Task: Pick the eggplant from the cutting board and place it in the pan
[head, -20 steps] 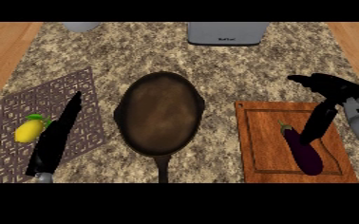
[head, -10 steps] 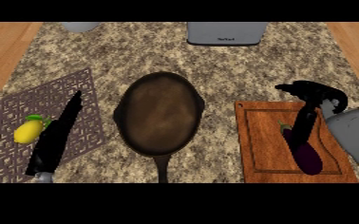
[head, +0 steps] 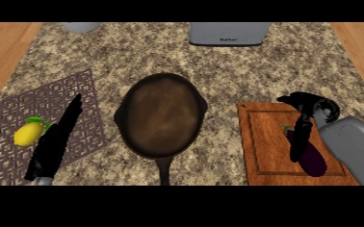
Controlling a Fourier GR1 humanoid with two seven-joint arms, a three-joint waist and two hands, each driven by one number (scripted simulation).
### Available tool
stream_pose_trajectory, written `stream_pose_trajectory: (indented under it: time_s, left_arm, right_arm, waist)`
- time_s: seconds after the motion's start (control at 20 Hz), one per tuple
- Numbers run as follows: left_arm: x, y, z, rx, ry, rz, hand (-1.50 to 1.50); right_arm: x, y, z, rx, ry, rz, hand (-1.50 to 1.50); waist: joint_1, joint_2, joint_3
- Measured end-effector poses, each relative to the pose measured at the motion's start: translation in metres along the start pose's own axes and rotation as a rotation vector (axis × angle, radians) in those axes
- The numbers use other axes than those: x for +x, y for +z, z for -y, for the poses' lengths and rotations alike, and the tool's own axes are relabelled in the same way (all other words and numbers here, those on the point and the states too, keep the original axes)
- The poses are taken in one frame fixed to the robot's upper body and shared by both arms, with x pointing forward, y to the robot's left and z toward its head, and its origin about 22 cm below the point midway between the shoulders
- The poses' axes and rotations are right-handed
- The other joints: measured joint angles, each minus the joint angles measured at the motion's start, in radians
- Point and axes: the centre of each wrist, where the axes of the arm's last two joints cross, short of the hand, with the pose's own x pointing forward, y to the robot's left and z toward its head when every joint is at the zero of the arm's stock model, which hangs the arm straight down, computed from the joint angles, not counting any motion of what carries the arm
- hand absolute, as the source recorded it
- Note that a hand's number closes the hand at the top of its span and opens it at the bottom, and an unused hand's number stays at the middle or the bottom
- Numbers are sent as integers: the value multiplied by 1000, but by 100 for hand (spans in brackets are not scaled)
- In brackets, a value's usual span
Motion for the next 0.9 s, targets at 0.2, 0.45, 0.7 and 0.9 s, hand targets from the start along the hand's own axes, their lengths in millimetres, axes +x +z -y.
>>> stream_pose_trajectory:
  time_s: [0.2, 0.45, 0.7, 0.9]
  left_arm:
    - [0, 0, 3, 4, -1, -1, 0]
    - [5, -1, 4, 5, -5, 0, 0]
    - [4, 0, 2, 4, -4, 0, 0]
    - [-1, -1, 3, 2, -3, 3, 0]
  right_arm:
    - [1, -3, -8, 8, 4, -19, -150]
    - [-7, -14, -14, 33, 26, -53, -150]
    - [-7, -20, -24, 43, 34, -64, -150]
    - [-9, -27, -31, 51, 52, -82, -150]
  waist:
    - [-3, 0, 0]
    - [-1, 0, 0]
    - [-1, 0, 0]
    - [-1, 0, 0]
